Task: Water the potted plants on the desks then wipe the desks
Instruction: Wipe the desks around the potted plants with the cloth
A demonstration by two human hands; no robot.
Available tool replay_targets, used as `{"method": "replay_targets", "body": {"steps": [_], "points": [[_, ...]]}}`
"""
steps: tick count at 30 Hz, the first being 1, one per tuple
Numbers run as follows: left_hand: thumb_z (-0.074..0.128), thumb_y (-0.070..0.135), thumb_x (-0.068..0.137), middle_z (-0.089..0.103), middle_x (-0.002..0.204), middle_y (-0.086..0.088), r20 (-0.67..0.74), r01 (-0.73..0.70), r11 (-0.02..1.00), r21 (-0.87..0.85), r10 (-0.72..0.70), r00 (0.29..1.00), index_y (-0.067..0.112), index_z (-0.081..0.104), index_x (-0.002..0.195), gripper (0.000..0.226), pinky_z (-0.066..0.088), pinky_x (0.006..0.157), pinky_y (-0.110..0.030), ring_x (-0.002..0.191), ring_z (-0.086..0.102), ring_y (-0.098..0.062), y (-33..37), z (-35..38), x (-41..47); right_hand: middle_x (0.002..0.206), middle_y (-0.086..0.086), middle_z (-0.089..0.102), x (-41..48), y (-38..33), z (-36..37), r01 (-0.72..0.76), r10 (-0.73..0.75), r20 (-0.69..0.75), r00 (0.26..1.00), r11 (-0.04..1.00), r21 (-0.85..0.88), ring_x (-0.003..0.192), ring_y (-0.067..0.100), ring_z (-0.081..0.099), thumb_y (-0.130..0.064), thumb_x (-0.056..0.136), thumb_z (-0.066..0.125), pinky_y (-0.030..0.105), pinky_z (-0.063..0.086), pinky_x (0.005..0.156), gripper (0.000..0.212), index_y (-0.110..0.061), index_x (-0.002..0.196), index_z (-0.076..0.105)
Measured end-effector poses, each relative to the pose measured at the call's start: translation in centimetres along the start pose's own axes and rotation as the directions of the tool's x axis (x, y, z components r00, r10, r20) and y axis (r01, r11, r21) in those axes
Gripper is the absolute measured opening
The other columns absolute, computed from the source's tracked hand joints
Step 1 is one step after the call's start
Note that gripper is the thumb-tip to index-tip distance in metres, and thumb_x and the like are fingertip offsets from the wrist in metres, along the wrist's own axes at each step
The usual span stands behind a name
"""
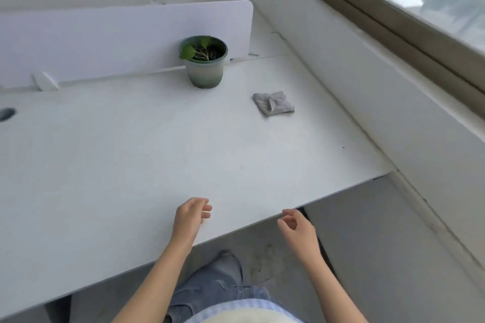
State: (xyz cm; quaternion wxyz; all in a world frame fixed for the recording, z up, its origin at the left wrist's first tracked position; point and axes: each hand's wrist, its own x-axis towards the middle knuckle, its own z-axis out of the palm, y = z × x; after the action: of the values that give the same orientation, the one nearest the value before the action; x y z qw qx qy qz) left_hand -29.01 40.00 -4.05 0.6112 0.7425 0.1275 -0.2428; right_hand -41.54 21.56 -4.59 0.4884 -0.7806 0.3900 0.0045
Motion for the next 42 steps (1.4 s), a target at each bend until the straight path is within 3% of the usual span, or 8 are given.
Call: {"method": "replay_targets", "body": {"steps": [5,13,20,23,27,31,34,42], "points": [[0.048,0.013,0.09,0.063,0.081,-0.005,0.033,-0.024,1.0,-0.01,0.024,0.999,0.011,0.061,0.08,0.017,0.043,0.07,-0.026,0.073,0.058,-0.019,5.2,2.9,5.4,0.085,-0.005,0.059,5.8,-3.2,-0.9,0.011,-0.011,-0.054,0.999,1.0,0.012,0.079,0.006,0.055,-0.015,0.087,0.056,0.013,0.04,0.063,0.029,-0.012,0.116,0.057],[0.048,0.011,0.09,0.063,0.084,-0.008,-0.037,0.09,0.993,-0.074,-0.093,0.995,0.011,0.061,0.08,0.017,0.045,0.07,-0.025,0.074,0.059,-0.021,5.4,5.5,8.4,0.087,-0.007,0.057,11.1,-4.3,-2.4,0.002,0.0,0.034,0.999,0.998,-0.066,0.079,0.001,0.053,-0.015,0.088,0.053,0.011,0.039,0.063,0.032,-0.014,0.12,0.053],[0.047,0.01,0.092,0.062,0.087,-0.012,-0.286,0.074,0.981,-0.18,-0.124,0.95,0.007,0.061,0.088,0.015,0.045,0.069,-0.025,0.076,0.058,-0.022,5.2,7.6,8.7,0.091,-0.002,0.058,18.5,-5.7,-4.9,0.13,-0.105,0.197,0.975,0.984,-0.119,0.075,0.003,0.052,-0.016,0.089,0.052,0.013,0.039,0.058,0.031,-0.015,0.12,0.053],[0.046,0.011,0.092,0.064,0.095,-0.015,-0.432,0.054,0.981,-0.184,-0.13,0.892,0.008,0.061,0.09,0.016,0.044,0.081,-0.034,0.082,0.058,-0.026,4.9,9.3,8.6,0.092,0.0,0.059,21.7,-6.2,-6.4,0.208,-0.162,0.277,0.947,0.967,-0.145,0.075,0.008,0.053,-0.016,0.089,0.052,0.02,0.041,0.061,0.031,-0.015,0.119,0.053],[0.043,0.012,0.092,0.065,0.107,-0.013,-0.606,0.063,0.995,-0.082,-0.1,0.789,0.007,0.061,0.104,0.022,0.039,0.081,-0.031,0.097,0.058,-0.027,4.7,11.7,8.8,0.102,0.004,0.062,26.2,-7.0,-8.4,0.303,-0.239,0.284,0.929,0.93,-0.207,0.091,0.019,0.057,-0.015,0.088,0.053,0.028,0.043,0.076,0.032,-0.011,0.12,0.054],[0.042,0.011,0.092,0.061,0.119,-0.01,-0.686,0.133,0.987,0.092,-0.034,0.727,0.005,0.062,0.112,0.029,0.039,0.088,-0.032,0.113,0.053,-0.028,4.7,12.4,9.3,0.119,0.009,0.059,30.1,-8.8,-9.1,0.468,-0.383,0.28,0.88,0.799,-0.378,0.114,0.025,0.049,-0.014,0.089,0.053,0.031,0.04,0.083,0.033,-0.006,0.12,0.055],[0.044,0.008,0.09,0.06,0.122,-0.014,-0.7,0.177,0.946,0.271,0.067,0.711,0.003,0.062,0.112,0.029,0.04,0.09,-0.037,0.115,0.049,-0.03,4.9,11.8,10.2,0.123,0.016,0.058,32.5,-10.4,-8.3,0.605,-0.503,0.335,0.797,0.657,-0.451,0.116,0.035,0.046,-0.009,0.083,0.058,0.038,0.043,0.084,0.034,-0.002,0.116,0.058],[0.048,0.018,0.09,0.033,0.149,-0.014,-0.668,0.422,0.696,0.581,0.111,0.736,0.006,0.042,0.136,0.048,0.022,0.108,-0.045,0.139,0.023,-0.032,5.0,8.6,12.9,0.137,0.017,0.048,36.2,-13.9,-4.7,0.745,-0.572,0.492,0.656,0.389,-0.542,0.13,0.041,0.035,-0.011,0.075,0.063,0.053,0.031,0.099,0.048,-0.021,0.122,0.059]]}}
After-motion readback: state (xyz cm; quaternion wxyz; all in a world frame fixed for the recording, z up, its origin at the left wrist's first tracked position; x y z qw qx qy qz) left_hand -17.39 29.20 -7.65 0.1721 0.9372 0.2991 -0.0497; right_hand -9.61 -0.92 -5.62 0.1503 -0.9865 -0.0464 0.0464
